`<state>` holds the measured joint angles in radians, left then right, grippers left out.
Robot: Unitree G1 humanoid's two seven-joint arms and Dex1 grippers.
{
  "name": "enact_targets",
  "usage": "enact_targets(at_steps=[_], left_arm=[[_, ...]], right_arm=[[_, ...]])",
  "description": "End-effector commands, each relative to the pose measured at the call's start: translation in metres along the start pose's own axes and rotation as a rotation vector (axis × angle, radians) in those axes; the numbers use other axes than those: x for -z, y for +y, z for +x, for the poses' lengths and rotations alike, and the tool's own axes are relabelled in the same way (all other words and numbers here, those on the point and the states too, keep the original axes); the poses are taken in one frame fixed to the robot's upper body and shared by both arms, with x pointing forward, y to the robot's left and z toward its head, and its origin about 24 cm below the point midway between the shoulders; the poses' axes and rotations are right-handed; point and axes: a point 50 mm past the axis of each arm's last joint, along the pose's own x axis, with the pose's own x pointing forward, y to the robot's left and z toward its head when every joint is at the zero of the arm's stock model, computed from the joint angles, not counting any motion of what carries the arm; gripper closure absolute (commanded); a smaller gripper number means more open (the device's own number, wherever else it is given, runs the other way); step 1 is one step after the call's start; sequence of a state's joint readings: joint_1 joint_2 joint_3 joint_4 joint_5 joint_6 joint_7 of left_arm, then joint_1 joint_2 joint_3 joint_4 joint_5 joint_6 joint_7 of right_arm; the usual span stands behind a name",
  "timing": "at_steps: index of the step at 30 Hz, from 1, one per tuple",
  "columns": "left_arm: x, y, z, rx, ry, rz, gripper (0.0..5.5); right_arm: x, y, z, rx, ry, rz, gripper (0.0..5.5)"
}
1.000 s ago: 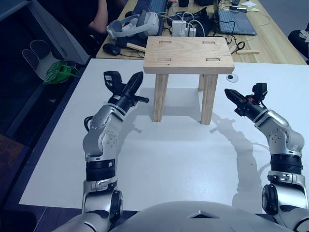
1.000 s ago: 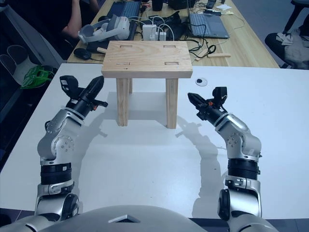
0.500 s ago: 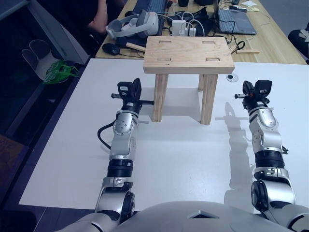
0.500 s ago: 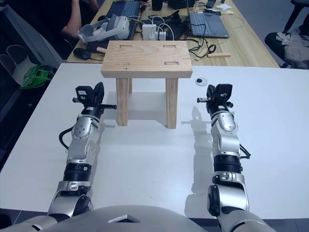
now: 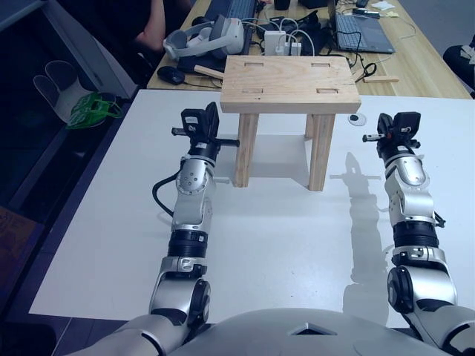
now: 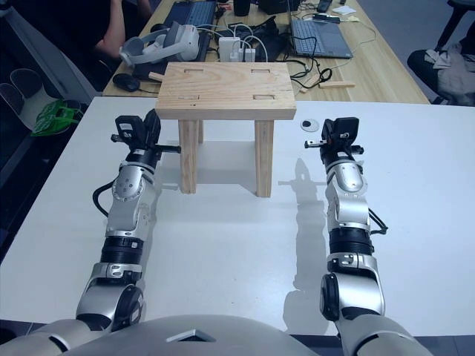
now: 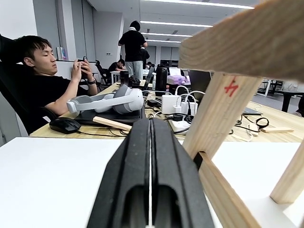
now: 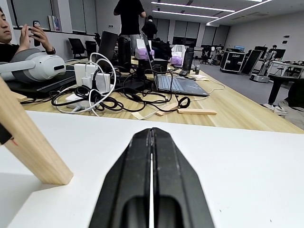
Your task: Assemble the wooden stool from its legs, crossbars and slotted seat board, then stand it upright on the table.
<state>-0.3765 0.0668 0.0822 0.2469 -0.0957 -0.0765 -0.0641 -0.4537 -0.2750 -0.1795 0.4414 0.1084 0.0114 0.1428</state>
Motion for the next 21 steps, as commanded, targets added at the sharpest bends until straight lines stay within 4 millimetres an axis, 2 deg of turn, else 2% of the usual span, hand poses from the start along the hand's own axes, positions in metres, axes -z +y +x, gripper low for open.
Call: enact_targets(at_steps=[1,10,21], left_arm=[[-0.0136,0.0059,0.0021,-0.034,-0.043,0.010,5.48],[-0.0225,0.0122,-0.0029,-0.049,-0.063,0.014,5.48],[-0.0226,0.0122,0.0004,-0.040,-0.055,0.004,5.48]], right_arm=[[-0.0144,0.0058,0.0065,-0.017,-0.048,-0.006,5.50],[-0.0192,0.0091,0.0078,-0.014,-0.053,0.018,5.50],[-0.0185,0.0066,0.0092,0.007,-0.041,0.038,5.50]])
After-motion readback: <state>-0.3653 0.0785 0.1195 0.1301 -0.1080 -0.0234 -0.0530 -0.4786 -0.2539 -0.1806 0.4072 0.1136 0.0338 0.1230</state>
